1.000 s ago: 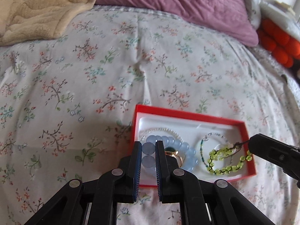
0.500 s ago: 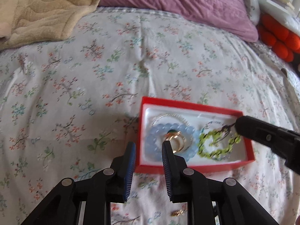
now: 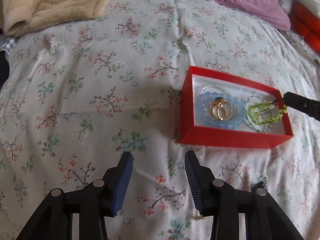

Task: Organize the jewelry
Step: 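Open the left tool over the box while the right releases the green bracelet inside, then withdraw both tools and approach the black bead charm and gold ring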

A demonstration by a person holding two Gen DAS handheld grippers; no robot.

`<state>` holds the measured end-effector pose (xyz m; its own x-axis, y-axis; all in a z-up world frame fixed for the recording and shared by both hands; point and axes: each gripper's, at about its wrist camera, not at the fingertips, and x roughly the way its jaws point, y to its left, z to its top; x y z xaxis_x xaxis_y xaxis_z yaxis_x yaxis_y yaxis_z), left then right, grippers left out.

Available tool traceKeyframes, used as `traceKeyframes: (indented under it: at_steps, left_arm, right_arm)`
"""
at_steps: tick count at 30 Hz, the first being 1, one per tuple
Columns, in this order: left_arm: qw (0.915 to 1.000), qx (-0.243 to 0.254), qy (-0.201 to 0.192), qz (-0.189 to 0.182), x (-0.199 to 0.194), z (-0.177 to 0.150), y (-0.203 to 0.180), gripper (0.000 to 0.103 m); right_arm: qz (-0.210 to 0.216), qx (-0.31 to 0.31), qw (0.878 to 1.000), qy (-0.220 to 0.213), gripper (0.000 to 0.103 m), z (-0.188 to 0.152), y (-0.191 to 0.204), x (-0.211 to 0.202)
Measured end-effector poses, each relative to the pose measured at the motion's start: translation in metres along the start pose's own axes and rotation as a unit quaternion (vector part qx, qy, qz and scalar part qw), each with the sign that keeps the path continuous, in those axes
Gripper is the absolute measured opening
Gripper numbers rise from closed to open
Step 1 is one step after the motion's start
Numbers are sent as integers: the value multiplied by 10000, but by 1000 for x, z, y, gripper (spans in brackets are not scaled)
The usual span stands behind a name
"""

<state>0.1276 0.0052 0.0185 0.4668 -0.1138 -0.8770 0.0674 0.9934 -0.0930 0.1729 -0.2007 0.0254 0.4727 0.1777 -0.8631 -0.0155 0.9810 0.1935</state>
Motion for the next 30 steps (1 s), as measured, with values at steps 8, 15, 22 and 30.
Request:
traceKeyframes:
  at_steps: [8,15,22,30]
  left_arm:
    - [9998,184,69,-32,-10,-13,0,66]
    - [9993,179,133,-315,-22,-28,-8,88]
    - [9978,383,343,-415,-20,-45,-14,89]
    - [9984,337,212,-393,-20,-54,-11,90]
  right_arm:
    - [-269,717,9971,26,38,-12,-30,-26]
    - [-376,695,9962,-355,72,-62,-12,-95]
    - [-481,569,9966,-359,73,-111,8,-90]
    - [-647,14,9972,-384,73,-143,20,-66]
